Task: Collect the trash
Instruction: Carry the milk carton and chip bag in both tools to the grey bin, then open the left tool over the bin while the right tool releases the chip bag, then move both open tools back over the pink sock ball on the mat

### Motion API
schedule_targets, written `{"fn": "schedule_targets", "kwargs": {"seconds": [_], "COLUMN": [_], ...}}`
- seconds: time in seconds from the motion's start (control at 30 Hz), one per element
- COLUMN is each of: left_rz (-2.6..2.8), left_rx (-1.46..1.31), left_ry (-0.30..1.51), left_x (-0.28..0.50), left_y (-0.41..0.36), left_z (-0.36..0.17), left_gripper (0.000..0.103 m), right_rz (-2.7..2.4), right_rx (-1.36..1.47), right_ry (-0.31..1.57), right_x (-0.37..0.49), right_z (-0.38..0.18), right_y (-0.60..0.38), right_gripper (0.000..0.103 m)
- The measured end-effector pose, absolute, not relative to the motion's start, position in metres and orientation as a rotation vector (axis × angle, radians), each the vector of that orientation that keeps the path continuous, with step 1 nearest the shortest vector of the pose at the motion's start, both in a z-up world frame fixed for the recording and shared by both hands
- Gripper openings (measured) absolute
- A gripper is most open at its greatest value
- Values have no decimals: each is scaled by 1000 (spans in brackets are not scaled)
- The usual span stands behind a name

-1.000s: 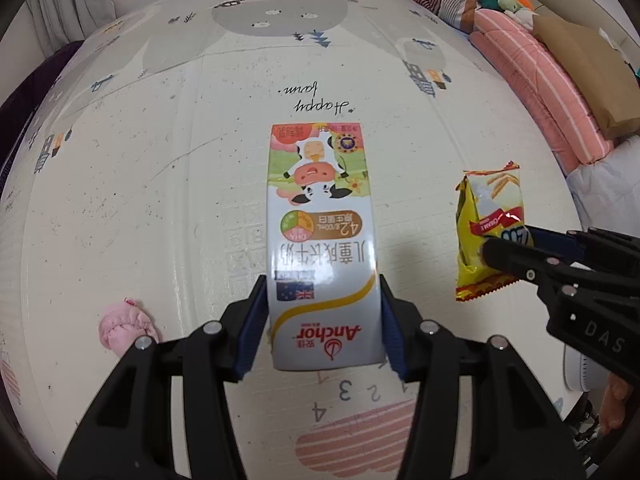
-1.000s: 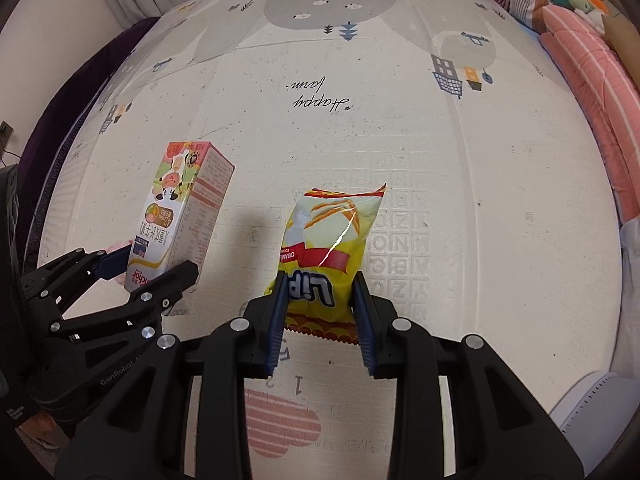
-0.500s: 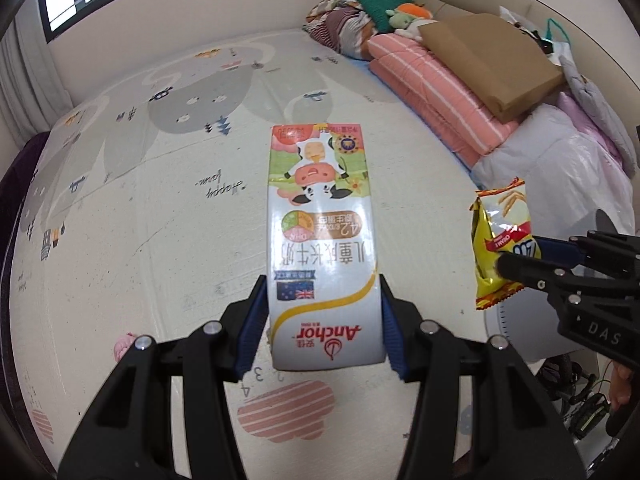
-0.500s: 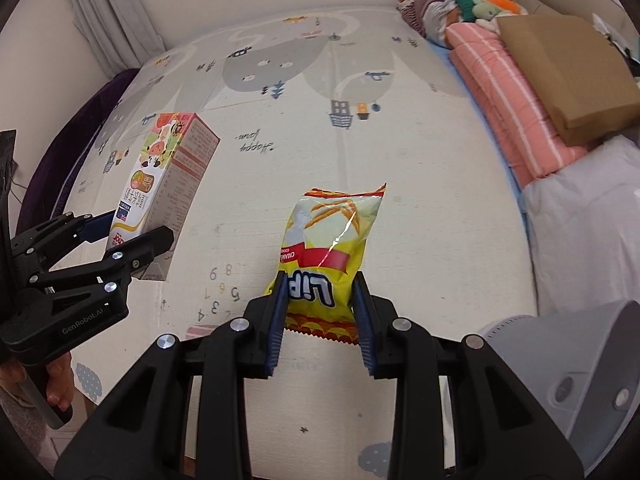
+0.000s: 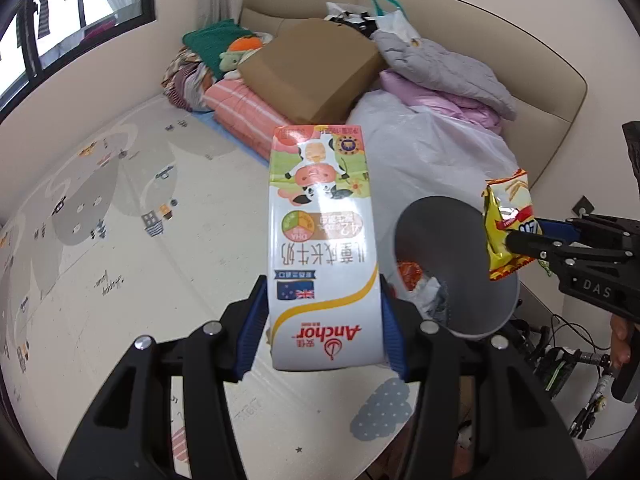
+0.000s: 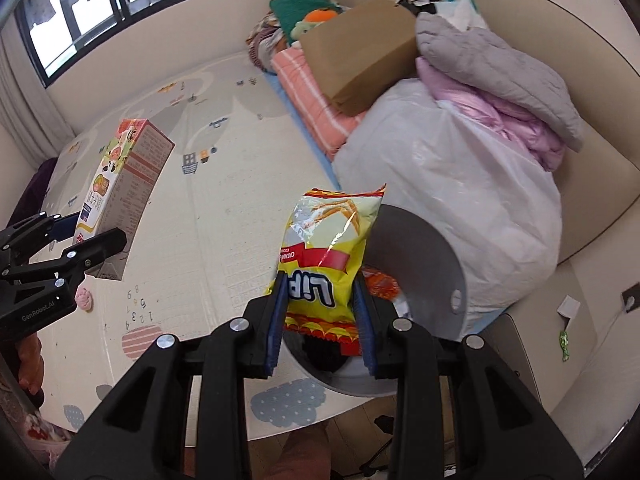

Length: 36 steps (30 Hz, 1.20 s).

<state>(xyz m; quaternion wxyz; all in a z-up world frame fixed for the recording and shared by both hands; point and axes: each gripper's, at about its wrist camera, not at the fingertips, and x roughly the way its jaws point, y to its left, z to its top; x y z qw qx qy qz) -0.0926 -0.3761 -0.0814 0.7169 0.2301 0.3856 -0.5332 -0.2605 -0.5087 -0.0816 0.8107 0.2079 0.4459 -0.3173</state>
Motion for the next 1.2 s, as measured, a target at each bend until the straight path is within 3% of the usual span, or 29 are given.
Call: {"fn": "schedule_targets", "kwargs": {"seconds": [0.5,0.57,0.6,0.63,0.73,1.2], "left_rz": [-1287,-1295,-1298,-1288,-1259,-1122], "left_rx": [591,601,609,620,630,545], "left_ry": [795,790,791,787,778,819], "left_x": [-187,-191,-192,-193,-193,-157], "left_y": [-447,-453,-455,-458,-462,-438], "left_z": [-60,-60,-61,-62,-64,-63], "left_gripper": [52,53,54,54,68,69], "right_rz": [-647,-633,-634,-635,-634,-532], "right_rx": [493,501,506,512,524,470], "right_ry": [833,823,824,815,806,851], "right_x": [-335,-337,-337,-339,-341,-304], "right_z": [-62,-61,-61,-60,-60,-66], "right_y": [-561,-565,-567,-568,-576,-573], "right_gripper": [32,39,50,53,53,53]}}
